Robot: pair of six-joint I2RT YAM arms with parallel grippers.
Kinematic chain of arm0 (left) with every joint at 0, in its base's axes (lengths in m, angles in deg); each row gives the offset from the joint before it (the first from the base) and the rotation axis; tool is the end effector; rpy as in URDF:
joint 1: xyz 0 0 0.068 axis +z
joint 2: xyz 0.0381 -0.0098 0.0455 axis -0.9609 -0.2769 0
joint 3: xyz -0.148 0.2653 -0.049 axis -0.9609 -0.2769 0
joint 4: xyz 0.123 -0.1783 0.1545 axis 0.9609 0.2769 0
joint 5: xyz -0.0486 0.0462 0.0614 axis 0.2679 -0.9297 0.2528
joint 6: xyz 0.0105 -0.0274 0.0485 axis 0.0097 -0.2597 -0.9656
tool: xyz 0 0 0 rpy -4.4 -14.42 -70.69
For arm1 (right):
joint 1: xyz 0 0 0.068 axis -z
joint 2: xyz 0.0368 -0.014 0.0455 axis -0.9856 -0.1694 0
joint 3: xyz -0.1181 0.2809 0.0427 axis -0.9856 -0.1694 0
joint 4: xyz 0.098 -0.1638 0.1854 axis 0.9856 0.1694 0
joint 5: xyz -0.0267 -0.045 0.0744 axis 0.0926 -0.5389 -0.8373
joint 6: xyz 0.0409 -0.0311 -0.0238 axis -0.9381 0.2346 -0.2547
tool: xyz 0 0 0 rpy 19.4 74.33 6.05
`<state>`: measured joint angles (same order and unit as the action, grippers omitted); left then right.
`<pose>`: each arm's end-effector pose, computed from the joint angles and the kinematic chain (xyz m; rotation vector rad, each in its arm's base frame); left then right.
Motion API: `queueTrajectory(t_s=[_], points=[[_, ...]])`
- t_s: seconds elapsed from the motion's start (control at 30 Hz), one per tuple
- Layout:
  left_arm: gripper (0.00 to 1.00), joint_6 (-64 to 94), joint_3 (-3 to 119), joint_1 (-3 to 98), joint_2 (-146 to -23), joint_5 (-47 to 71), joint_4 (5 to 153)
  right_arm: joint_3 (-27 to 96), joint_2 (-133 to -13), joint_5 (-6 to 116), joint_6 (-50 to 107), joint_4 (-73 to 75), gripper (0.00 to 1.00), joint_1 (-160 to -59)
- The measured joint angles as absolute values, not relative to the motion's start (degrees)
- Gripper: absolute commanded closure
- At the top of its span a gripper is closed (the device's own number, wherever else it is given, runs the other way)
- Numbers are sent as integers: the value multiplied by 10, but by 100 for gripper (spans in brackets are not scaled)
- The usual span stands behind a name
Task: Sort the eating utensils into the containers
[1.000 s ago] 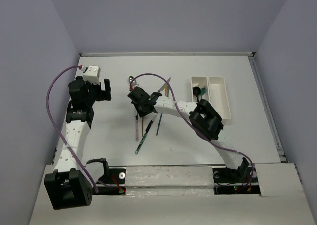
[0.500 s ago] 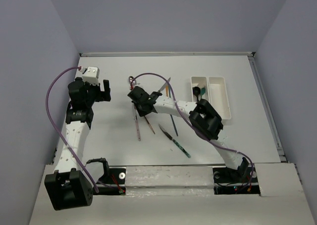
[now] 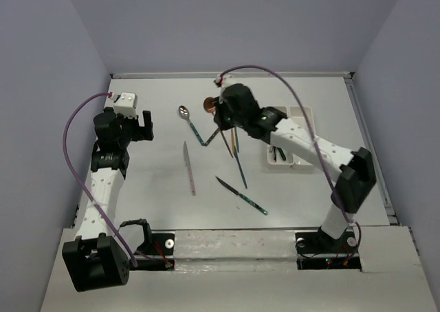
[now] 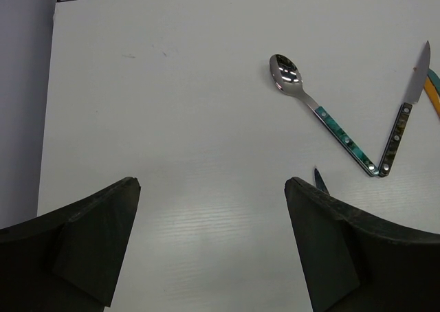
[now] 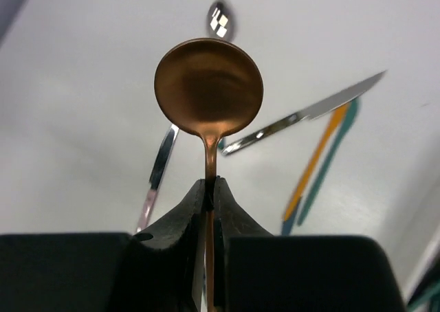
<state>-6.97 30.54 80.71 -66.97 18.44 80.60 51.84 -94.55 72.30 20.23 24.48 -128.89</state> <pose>0.2254 0.0167 0.3448 0.2368 1.7639 -0.0191 0.2936 0.3230 0.3583 -0.5329 2.1237 0.4500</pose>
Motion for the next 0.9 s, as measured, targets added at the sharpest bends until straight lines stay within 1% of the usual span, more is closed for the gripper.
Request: queueTrajectory(t_s=[0.07, 0.13, 0.17, 0.23, 0.3, 0.47, 0.67, 0.7, 0.77, 0.8, 0.83, 0.9], points=[[1, -70, 305, 808, -670, 186, 806, 488, -867, 722, 205, 214, 100, -1230], [1, -70, 305, 808, -670, 187, 806, 456, -816, 729, 205, 187, 100, -1153], [1, -70, 305, 808, -669, 188, 806, 429, -793, 733, 203, 175, 100, -1098], [1, -70, 305, 808, -669, 190, 806, 389, -786, 748, 198, 167, 100, -1027], [1, -70, 305, 808, -666, 192, 806, 353, -801, 751, 192, 169, 100, -983], [1, -70, 305, 808, -665, 196, 806, 307, -895, 722, 186, 187, 100, -969], [1, -71, 305, 812, -664, 197, 806, 304, -939, 710, 180, 180, 99, -971], [1, -71, 305, 812, -664, 197, 806, 304, -942, 710, 180, 179, 91, -970], [1, -71, 305, 812, -663, 197, 806, 304, -945, 710, 180, 181, 72, -968], [1, -71, 305, 812, -663, 197, 806, 303, -945, 710, 180, 180, 56, -968], [1, -71, 305, 812, -663, 198, 806, 303, -943, 710, 182, 180, 50, -967], [1, -71, 305, 812, -663, 200, 806, 302, -935, 707, 186, 184, 47, -967]])
